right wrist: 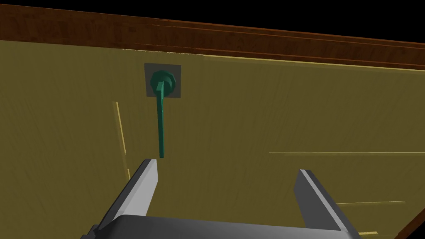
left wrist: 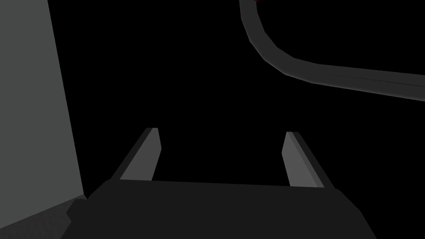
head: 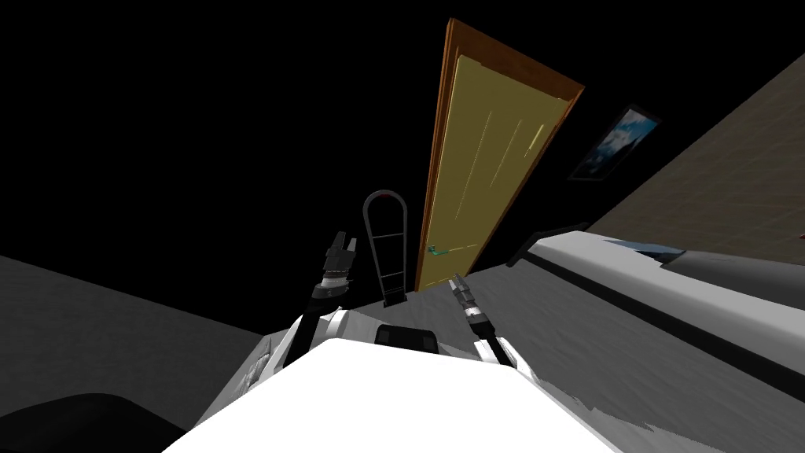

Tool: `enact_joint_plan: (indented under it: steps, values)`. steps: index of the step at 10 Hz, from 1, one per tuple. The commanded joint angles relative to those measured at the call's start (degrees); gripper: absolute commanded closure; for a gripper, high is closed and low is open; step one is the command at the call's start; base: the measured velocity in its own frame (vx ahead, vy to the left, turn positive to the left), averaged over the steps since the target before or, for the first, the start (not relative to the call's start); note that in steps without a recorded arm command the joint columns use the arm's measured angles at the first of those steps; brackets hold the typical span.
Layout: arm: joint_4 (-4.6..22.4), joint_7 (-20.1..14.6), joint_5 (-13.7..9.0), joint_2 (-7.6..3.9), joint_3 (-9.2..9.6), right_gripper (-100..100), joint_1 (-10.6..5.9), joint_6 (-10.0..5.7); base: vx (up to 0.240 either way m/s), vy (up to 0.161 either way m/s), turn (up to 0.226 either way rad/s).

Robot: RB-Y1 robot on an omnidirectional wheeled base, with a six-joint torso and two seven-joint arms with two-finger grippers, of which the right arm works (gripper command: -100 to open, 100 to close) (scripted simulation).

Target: Pull the door open

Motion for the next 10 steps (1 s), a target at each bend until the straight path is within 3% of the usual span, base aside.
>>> enact_joint_plan:
  steps: [1, 4, 7, 10]
  values:
    - [2.1, -0.4, 0.0, -0.35, 0.04, -100, -0.6, -0.63, 0.062, -0.016, 0.039]
    - [7.8, -1.8, 0.3, -1.75, 0.25, -100, -2.29, -3.38, 0.076, -0.013, 0.071]
    - [10.2, -2.2, 0.3, -2.18, 0.32, -100, -2.82, -4.23, 0.054, -0.012, 0.034]
    - [15.5, -3.4, 0.5, -3.38, 0.5, -100, -4.26, -6.58, 0.071, -0.018, 0.059]
